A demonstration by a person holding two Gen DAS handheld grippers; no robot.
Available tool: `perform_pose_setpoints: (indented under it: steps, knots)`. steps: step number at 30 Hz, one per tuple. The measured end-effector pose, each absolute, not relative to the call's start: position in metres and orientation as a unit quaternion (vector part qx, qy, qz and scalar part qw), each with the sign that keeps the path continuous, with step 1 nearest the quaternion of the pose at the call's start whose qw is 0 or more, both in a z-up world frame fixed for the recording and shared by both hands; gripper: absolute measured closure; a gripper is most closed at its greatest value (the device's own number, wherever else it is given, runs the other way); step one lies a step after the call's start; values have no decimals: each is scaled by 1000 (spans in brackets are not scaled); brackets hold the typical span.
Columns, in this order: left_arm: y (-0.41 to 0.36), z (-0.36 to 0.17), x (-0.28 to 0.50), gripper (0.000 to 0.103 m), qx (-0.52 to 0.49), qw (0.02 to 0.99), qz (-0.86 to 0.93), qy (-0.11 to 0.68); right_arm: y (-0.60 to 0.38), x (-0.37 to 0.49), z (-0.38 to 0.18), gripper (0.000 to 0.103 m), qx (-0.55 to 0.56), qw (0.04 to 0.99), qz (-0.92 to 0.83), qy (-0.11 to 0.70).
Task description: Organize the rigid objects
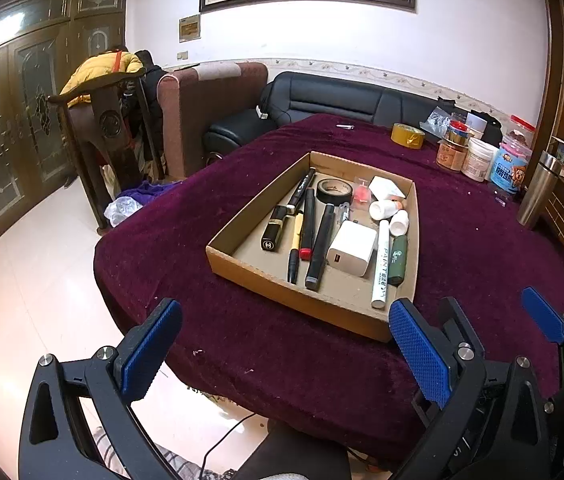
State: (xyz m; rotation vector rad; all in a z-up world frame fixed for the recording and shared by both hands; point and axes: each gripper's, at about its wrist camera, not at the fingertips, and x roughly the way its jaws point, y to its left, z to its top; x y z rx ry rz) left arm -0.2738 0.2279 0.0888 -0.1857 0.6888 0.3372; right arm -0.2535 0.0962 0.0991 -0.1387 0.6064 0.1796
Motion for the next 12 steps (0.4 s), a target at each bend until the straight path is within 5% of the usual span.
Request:
perform_pose_setpoints:
  steps: [12]
  knots:
    - [227,84,-272,1,-86,921,156,347,96,-254,95,22,-66,946,92,305]
